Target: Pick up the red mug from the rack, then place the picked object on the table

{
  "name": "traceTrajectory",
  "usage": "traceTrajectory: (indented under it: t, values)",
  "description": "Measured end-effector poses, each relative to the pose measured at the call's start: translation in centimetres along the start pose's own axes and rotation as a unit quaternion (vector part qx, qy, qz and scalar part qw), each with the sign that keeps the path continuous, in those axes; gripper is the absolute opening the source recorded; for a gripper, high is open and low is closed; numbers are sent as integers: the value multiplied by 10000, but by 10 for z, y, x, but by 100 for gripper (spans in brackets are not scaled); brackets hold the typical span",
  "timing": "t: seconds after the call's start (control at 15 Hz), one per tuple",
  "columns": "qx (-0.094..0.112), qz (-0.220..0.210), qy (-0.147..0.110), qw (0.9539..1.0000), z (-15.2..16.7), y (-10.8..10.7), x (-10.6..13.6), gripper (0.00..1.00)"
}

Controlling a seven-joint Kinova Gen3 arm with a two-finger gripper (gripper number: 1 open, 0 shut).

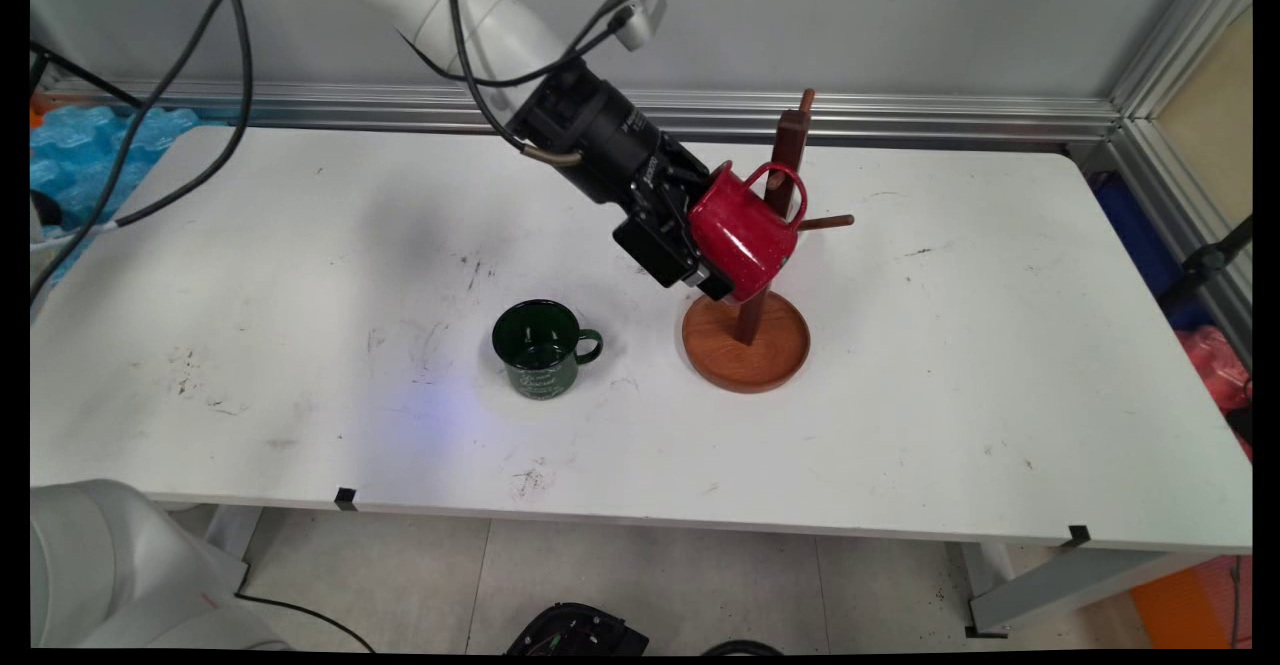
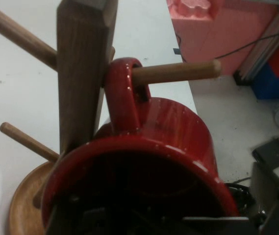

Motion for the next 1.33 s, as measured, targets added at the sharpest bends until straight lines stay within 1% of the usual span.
traceTrajectory:
  t: [0.07, 0.13, 0.47, 0.8, 1.07, 1.33]
  values:
    - [-19, 1, -11, 10000, 2, -1, 0, 100]
    - [-46, -7, -13, 10000, 4, -3, 0, 0]
    - [-195, -80, -15, 9998, 10, -5, 2, 0]
    - [-274, -118, -12, 9996, 10, -6, 3, 0]
    - [-330, -114, 3, 9994, 7, -3, 6, 0]
    - [-390, -30, 41, 9992, 0, 5, 14, 0]
